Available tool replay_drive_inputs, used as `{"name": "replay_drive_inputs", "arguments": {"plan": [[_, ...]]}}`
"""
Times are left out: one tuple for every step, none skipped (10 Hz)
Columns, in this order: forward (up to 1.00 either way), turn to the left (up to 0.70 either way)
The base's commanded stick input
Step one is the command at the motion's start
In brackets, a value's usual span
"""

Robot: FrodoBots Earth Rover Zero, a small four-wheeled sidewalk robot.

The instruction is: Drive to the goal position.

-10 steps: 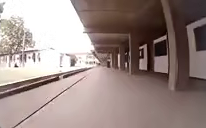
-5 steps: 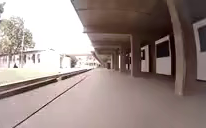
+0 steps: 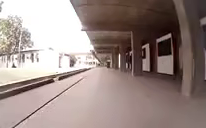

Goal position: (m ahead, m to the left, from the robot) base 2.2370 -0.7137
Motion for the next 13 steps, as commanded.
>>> {"name": "replay_drive_inputs", "arguments": {"plan": [[0.50,0.00],[0.50,0.00],[0.50,0.00],[0.50,0.00],[0.50,0.00],[0.50,0.00],[0.50,0.00],[0.50,0.00],[0.50,0.00],[0.50,0.00],[0.50,0.00],[0.50,0.00],[0.50,0.00]]}}
